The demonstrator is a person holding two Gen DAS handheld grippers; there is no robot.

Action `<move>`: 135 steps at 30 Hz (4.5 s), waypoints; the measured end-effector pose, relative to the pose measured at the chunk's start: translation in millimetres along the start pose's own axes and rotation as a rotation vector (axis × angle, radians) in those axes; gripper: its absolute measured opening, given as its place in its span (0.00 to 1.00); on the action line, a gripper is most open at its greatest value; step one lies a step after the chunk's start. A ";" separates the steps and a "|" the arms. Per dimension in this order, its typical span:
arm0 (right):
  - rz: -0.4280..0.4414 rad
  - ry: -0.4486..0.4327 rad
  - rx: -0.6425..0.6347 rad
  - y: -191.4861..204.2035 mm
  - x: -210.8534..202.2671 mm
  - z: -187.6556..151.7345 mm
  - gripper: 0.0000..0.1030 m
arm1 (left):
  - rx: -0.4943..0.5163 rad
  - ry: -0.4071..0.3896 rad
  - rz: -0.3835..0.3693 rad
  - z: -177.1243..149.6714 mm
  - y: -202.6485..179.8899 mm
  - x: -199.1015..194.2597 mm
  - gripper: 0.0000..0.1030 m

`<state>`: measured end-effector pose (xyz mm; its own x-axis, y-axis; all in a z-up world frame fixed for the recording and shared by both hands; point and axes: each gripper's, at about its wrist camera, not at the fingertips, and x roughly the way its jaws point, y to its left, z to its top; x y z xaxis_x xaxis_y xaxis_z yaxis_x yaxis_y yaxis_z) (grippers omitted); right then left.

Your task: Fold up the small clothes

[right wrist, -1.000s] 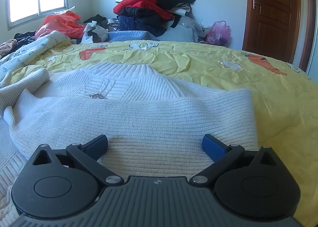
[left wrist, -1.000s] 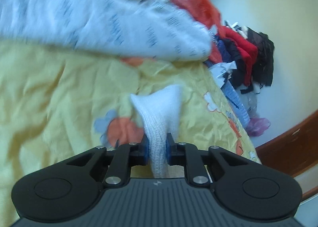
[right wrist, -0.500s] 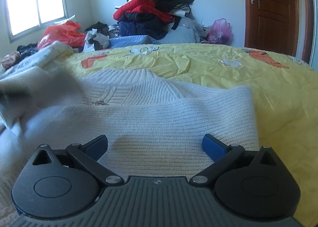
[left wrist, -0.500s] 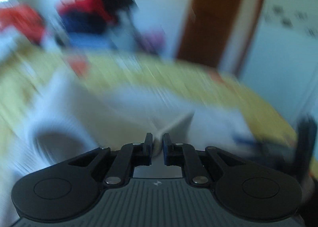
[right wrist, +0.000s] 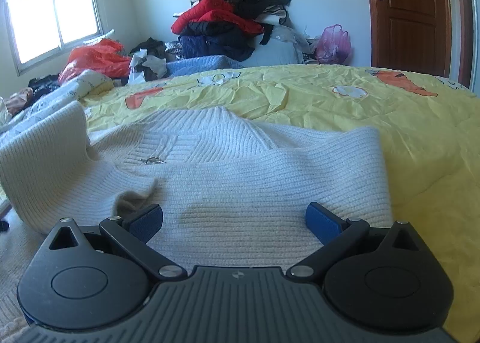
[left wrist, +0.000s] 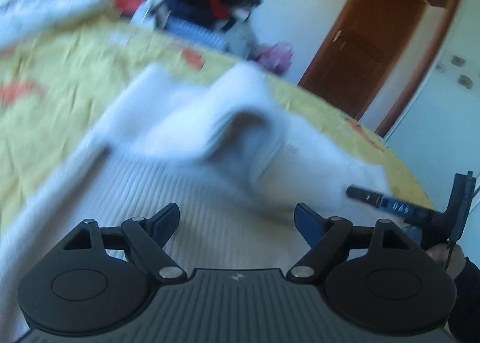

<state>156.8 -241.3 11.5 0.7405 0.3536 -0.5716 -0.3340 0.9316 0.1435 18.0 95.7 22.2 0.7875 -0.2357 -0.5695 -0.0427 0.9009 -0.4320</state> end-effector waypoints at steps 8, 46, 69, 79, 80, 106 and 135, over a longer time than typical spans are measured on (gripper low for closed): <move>0.270 0.076 0.176 31.9 -15.1 30.0 0.89 | 0.074 -0.060 0.011 -18.4 -8.0 -1.3 0.91; 0.192 0.056 0.335 -71.8 -39.8 33.9 0.10 | 0.101 -0.053 0.000 -19.3 -12.5 9.7 1.00; 0.022 -0.076 0.120 0.0 -74.1 17.3 0.41 | 0.277 -0.147 0.090 0.9 -53.9 6.9 1.00; -0.163 -0.032 -0.004 44.9 -35.0 -26.1 0.61 | 0.437 -0.065 0.199 3.8 -71.5 70.9 1.00; -0.168 -0.039 -0.002 45.3 -37.3 -28.2 0.62 | 0.435 -0.065 0.196 3.4 -70.9 70.6 1.00; -0.228 0.046 0.001 67.3 -77.4 -78.1 0.98 | 0.414 -0.077 0.190 1.6 -71.2 69.7 1.00; -0.216 0.032 0.025 66.5 -83.5 -81.4 0.98 | 0.491 -0.086 0.238 -7.8 -78.3 67.5 1.00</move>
<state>25.3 -215.8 3.0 0.7742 0.1429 -0.6165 -0.1550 0.9873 0.0343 69.7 6.4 12.2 0.8393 0.0072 -0.5437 0.0502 0.9946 0.0907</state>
